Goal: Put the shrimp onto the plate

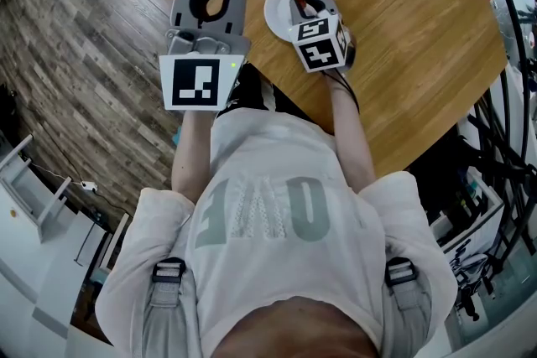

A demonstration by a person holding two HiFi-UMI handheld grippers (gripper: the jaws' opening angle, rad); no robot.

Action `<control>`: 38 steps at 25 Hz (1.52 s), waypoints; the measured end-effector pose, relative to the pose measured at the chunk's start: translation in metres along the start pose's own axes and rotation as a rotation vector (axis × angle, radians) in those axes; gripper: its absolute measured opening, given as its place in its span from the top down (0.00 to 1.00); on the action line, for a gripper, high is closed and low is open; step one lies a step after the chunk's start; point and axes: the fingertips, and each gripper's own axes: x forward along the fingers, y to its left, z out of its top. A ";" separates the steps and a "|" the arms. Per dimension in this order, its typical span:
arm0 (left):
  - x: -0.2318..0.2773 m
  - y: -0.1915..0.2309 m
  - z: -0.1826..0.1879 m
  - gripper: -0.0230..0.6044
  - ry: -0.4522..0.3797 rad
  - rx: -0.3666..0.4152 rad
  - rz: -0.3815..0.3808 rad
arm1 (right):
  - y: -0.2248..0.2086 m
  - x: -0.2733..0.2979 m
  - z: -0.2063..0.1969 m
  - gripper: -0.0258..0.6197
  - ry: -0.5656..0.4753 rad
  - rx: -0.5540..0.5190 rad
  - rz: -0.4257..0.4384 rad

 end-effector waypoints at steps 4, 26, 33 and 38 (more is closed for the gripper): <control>-0.001 -0.001 0.000 0.95 0.001 -0.004 -0.007 | 0.000 -0.003 0.002 0.84 -0.010 -0.005 0.004; -0.008 -0.007 0.027 0.95 -0.076 0.036 -0.057 | -0.019 -0.101 0.099 0.86 -0.416 0.094 -0.106; -0.010 -0.026 0.046 0.95 -0.125 0.084 -0.123 | -0.018 -0.191 0.135 0.90 -0.715 0.120 -0.188; -0.008 -0.046 0.062 0.95 -0.166 0.070 -0.166 | -0.020 -0.235 0.137 0.90 -0.835 0.136 -0.223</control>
